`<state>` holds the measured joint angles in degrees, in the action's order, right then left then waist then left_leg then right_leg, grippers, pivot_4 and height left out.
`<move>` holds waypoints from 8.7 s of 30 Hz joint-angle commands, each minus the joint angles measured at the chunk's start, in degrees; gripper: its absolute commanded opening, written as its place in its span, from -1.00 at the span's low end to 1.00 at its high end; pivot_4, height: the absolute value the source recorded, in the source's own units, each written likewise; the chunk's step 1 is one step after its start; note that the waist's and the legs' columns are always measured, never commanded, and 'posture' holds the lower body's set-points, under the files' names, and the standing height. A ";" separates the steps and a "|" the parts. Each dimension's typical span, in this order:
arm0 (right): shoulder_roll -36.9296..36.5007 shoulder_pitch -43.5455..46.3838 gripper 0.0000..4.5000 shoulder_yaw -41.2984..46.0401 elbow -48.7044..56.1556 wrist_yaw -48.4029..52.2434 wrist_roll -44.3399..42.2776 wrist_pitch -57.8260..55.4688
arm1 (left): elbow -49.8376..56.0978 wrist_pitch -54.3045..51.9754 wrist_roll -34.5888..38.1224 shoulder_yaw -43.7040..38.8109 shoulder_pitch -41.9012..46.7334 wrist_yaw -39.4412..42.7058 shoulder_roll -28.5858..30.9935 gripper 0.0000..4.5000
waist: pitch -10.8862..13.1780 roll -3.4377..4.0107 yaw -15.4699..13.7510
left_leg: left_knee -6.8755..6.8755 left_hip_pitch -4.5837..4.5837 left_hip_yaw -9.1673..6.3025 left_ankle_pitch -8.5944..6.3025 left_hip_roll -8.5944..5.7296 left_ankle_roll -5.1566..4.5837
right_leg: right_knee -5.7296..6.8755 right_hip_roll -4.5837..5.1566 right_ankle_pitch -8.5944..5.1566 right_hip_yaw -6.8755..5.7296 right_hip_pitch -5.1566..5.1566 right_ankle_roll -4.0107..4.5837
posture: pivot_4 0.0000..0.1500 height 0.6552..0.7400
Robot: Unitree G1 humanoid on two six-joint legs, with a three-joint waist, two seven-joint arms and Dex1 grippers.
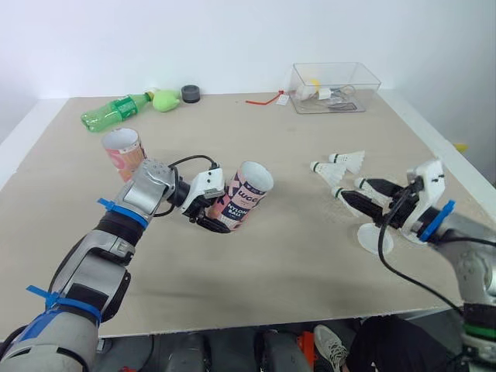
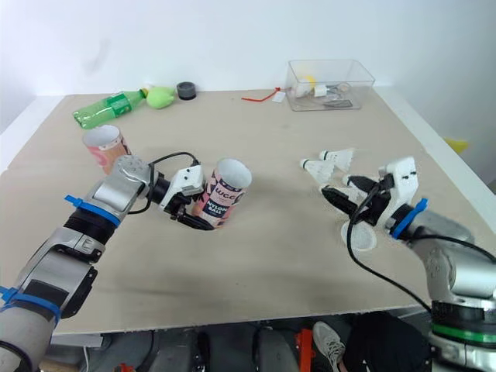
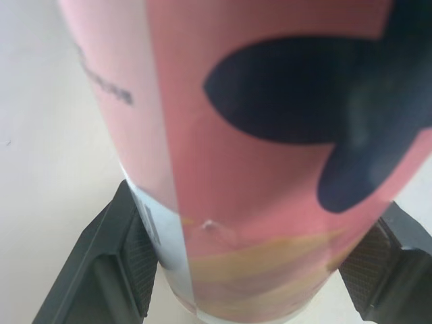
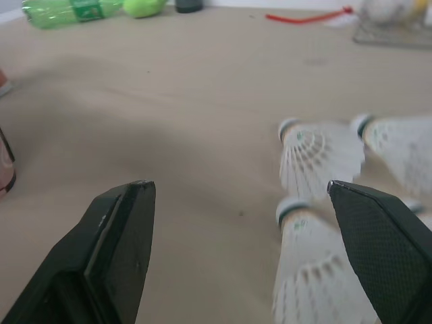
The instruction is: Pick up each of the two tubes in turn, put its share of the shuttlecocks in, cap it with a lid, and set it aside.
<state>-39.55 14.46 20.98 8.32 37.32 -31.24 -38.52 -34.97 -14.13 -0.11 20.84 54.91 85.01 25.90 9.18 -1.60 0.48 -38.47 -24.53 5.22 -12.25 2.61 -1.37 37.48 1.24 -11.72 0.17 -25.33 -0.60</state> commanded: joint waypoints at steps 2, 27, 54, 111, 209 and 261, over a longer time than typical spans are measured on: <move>0.53 -2.34 0.95 1.22 2.92 -3.23 0.75 0.04 | 0.02 0.75 -0.23 -0.24 1.73 0.31 0.00 0.33 | 0.00 -0.01 0.00 | -0.01 0.02 -0.01 0.02 0.00 -0.01 | 0.00 0.00 0.00 -0.02 0.02 0.02 | 1.00 1.00; 3.12 6.94 0.95 -3.02 -13.11 -3.36 0.92 -2.43 | 1.84 -0.03 -0.47 -0.34 0.44 0.54 1.19 0.33 | 0.00 -0.01 0.66 | 0.01 -0.02 0.01 0.01 -0.04 -0.03 | -0.06 0.04 0.04 0.05 0.02 -0.09 | 1.00 1.00; 1.67 7.71 -0.93 -6.06 -10.18 3.42 2.71 0.54 | 3.10 -0.61 -0.70 -0.02 -0.34 0.78 1.46 0.33 | 0.00 -0.01 0.70 | 0.02 -0.03 0.01 0.01 -0.03 -0.03 | -0.06 0.04 0.04 0.05 0.02 -0.10 | 1.00 1.00; -20.33 32.71 0.98 -24.36 -19.06 47.04 19.03 29.87 | -1.53 1.03 -0.10 -0.54 1.55 0.46 -1.75 0.33 | 0.11 0.08 0.62 | 0.00 -0.11 0.06 -0.09 -0.06 -0.07 | -0.07 0.09 0.11 0.14 -0.13 0.21 | 1.00 1.00; -25.51 19.97 0.98 -28.97 -34.27 40.97 27.60 32.45 | 27.80 1.70 8.70 -7.93 -29.46 -33.10 -14.90 0.33 | 0.17 0.10 0.99 | 0.00 0.48 0.55 -0.05 -0.09 0.07 | 0.50 0.03 -0.13 0.80 -0.07 -0.14 | 1.00 1.00; -12.85 41.67 -0.81 -43.62 -57.03 47.46 52.14 41.54 | 23.53 9.11 9.62 -5.46 -33.53 -32.21 -10.86 0.33 | 0.14 0.13 0.95 | 0.15 1.14 0.76 -0.05 0.04 0.08 | 0.47 0.03 -0.25 0.95 0.33 0.24 | 1.00 1.00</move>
<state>-52.44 55.11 -22.26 -47.92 84.56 19.76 2.56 -10.77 -4.03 9.49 15.75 21.92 52.81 14.58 9.31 -1.47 1.43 -38.33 -23.38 5.99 -12.30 2.65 -1.29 37.94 1.27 -11.96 1.12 -25.00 -0.36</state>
